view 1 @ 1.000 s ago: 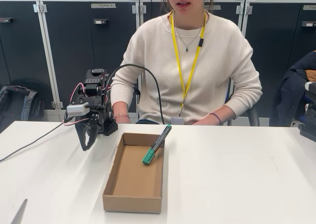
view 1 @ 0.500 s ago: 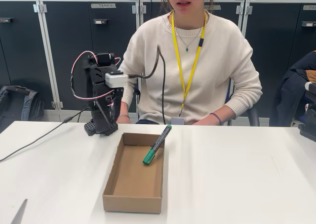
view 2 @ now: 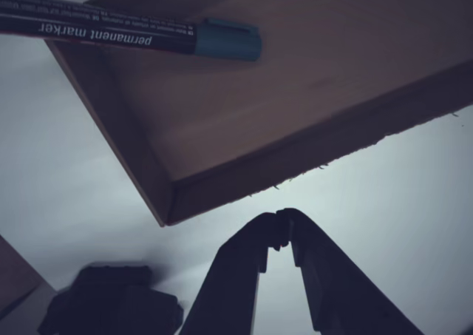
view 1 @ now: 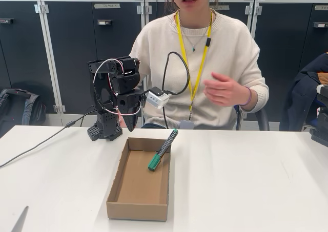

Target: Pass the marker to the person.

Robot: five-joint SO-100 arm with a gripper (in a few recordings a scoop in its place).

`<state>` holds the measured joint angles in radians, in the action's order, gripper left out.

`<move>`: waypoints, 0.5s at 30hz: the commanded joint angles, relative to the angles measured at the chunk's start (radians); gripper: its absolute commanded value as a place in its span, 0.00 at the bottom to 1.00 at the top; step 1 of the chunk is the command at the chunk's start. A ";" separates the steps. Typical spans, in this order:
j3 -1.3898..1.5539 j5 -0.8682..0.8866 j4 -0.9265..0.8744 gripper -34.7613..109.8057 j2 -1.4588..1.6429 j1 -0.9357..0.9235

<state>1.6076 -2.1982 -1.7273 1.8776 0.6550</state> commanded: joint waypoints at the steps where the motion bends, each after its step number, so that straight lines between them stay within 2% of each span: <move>1: -0.040 -0.114 0.006 0.21 -0.031 -0.043; 7: -0.118 -0.242 0.112 0.21 -0.173 -0.098; 10: -0.153 -0.238 0.172 0.21 -0.252 -0.100; 15: -0.219 -0.311 0.192 0.21 -0.365 -0.123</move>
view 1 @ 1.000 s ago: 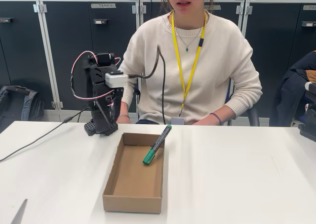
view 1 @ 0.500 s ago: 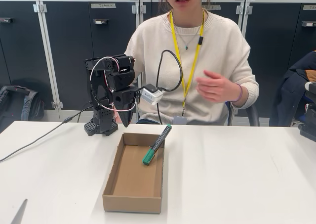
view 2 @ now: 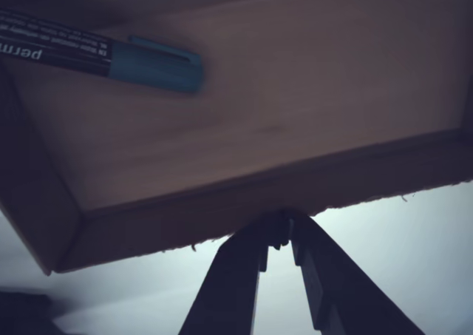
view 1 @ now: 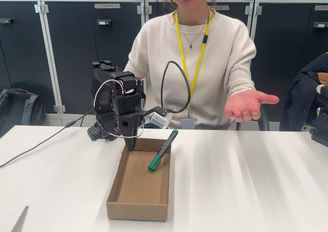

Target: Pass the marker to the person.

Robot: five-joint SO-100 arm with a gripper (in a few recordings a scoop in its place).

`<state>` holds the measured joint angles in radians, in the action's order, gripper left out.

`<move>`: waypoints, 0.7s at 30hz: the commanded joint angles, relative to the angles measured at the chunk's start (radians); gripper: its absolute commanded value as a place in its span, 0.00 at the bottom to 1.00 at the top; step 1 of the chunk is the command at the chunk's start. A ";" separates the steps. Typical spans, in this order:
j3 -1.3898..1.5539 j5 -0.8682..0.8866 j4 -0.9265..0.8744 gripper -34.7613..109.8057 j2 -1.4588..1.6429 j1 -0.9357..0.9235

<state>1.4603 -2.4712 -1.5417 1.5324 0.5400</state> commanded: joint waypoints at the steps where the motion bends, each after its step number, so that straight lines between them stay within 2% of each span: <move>1: -0.083 -0.052 0.005 0.21 -0.040 -0.006; 5: -0.097 -0.123 -0.032 0.21 -0.095 0.017; 10: -0.017 -0.084 0.023 0.21 -0.095 0.043; 17: 0.003 0.488 0.100 0.21 -0.127 0.104; 21: 0.077 0.834 0.308 0.21 -0.091 0.072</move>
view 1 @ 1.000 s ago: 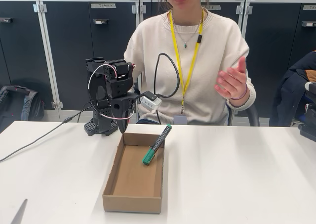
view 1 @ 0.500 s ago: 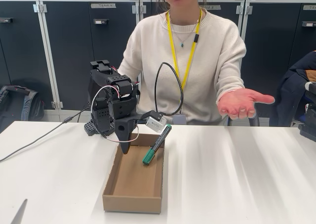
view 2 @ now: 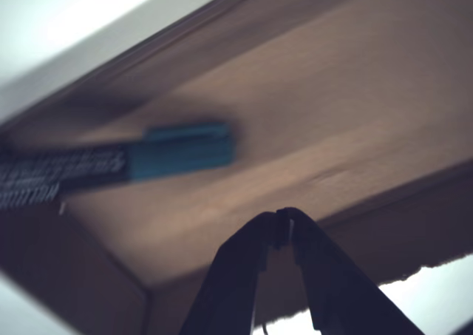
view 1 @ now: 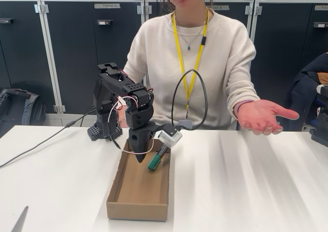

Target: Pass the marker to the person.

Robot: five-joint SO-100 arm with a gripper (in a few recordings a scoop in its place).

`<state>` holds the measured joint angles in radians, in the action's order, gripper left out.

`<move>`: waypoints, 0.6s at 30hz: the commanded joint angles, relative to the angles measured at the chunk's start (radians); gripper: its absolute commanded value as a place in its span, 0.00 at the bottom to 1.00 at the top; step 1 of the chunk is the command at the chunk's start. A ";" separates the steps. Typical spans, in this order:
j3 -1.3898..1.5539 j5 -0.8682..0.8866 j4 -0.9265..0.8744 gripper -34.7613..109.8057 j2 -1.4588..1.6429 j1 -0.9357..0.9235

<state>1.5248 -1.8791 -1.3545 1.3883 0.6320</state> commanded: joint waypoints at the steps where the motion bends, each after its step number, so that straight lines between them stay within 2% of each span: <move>1: 0.017 0.267 0.137 0.21 0.066 -0.043; 7: 0.025 0.425 0.261 0.21 0.127 -0.120; 12: 0.015 0.660 0.410 0.21 0.164 -0.115; 18: -0.020 0.899 0.411 0.21 0.195 -0.124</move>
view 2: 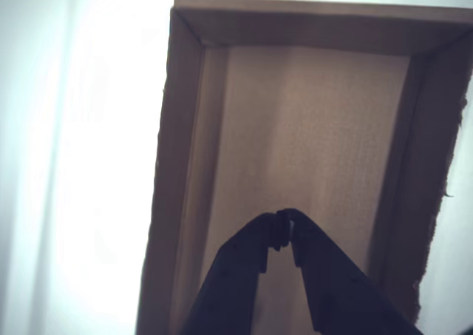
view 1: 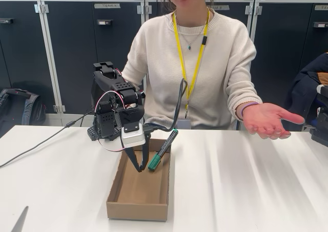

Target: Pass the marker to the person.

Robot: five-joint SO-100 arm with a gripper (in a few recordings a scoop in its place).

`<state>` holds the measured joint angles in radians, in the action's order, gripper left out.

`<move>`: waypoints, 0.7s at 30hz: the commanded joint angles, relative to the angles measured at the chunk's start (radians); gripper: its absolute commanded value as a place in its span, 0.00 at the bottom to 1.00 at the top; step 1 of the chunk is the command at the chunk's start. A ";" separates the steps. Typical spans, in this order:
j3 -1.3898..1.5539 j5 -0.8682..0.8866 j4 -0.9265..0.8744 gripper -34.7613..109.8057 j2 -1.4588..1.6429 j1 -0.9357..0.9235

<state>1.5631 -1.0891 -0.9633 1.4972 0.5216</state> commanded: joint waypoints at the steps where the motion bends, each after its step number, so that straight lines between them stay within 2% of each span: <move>1: -0.061 0.166 0.020 0.21 0.086 -0.020; 7: -0.048 0.512 -0.008 0.21 0.063 -0.052; 12: -0.054 0.698 -0.002 0.21 -0.025 -0.051; 15: -0.100 0.776 0.011 0.21 -0.109 -0.055; 21: -0.196 0.815 -0.046 0.22 -0.193 -0.060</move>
<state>1.4419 -0.2899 -0.9817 1.2916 0.4679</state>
